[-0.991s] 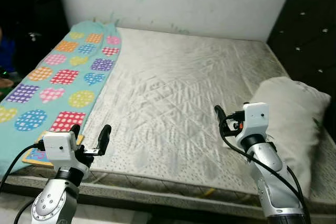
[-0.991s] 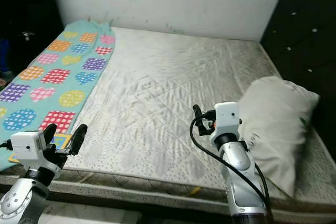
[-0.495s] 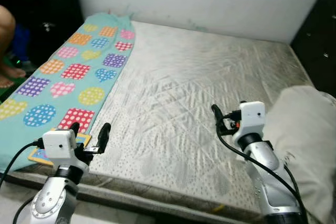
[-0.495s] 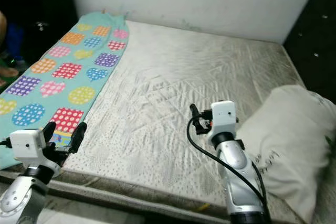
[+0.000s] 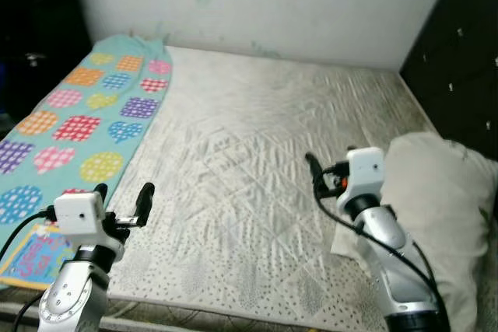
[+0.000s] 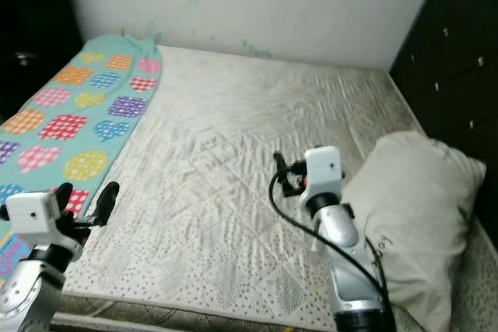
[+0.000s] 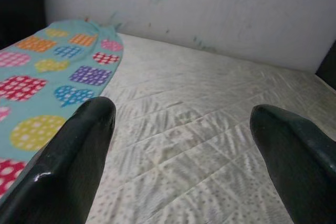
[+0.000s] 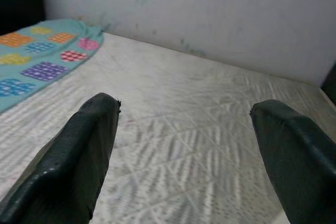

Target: Clean up the room

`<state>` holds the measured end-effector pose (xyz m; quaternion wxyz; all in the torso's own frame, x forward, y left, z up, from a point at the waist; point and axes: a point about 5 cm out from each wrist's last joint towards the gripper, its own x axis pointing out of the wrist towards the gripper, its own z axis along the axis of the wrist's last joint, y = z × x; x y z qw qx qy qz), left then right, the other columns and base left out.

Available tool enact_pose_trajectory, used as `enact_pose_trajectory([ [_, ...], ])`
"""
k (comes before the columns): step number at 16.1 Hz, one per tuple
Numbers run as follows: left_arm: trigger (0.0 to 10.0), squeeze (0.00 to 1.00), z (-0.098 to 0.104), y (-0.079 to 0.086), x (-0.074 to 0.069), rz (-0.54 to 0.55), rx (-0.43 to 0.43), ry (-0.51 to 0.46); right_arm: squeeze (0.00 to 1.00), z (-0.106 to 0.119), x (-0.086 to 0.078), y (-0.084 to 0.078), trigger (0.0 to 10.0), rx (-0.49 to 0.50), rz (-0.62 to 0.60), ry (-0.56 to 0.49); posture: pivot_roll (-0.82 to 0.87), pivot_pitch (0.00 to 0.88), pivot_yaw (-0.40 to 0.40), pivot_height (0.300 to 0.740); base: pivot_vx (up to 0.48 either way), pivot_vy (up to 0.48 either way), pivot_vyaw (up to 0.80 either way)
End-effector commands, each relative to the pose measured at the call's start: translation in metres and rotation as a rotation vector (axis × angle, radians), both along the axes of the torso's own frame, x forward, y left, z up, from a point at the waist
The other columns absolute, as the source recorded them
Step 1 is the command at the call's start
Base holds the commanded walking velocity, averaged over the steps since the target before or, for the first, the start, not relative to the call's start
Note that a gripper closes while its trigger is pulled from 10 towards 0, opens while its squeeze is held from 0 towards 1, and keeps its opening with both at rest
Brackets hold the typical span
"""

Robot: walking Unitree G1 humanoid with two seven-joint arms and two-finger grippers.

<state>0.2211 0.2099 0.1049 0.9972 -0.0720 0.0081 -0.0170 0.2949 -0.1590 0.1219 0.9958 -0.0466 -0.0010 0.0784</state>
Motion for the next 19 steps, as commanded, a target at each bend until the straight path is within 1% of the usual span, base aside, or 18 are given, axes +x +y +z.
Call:
enact_pose_trajectory([
  [1,10.0,0.0,-0.0036,-0.003,0.0004,0.005,-0.005,0.023,0.0,-0.0029,-0.0013,-0.0079,10.0,-0.004,-0.022,0.012,-0.04,0.033,-0.043,0.74,0.0,0.0,0.0],
  [8,10.0,0.0,-0.0076,-0.0031,0.0013,0.009,-0.048,0.043,0.0,-0.0024,0.0014,-0.0069,10.0,0.005,-0.016,0.01,-0.04,0.025,-0.048,0.74,0.0,0.0,0.0],
  [9,10.0,0.0,-0.0081,-0.0029,0.0014,0.011,-0.055,0.046,0.0,-0.0023,0.0016,-0.007,10.0,0.006,-0.017,0.01,-0.04,0.025,-0.048,0.74,0.0,0.24,0.0],
  [13,10.0,0.0,-0.008,-0.0019,0.0021,0.017,-0.065,0.046,0.0,-0.0028,0.0017,-0.0072,10.0,0.009,-0.023,0.013,-0.05,0.032,-0.047,0.74,0.0,0.309,0.0],
  [19,10.0,0.0,-0.0075,-0.0024,0.0034,0.015,-0.066,0.047,0.0,-0.0041,0.0019,-0.0069,10.0,0.01,-0.026,0.015,-0.05,0.032,-0.046,0.74,0.0,0.48,0.0],
])
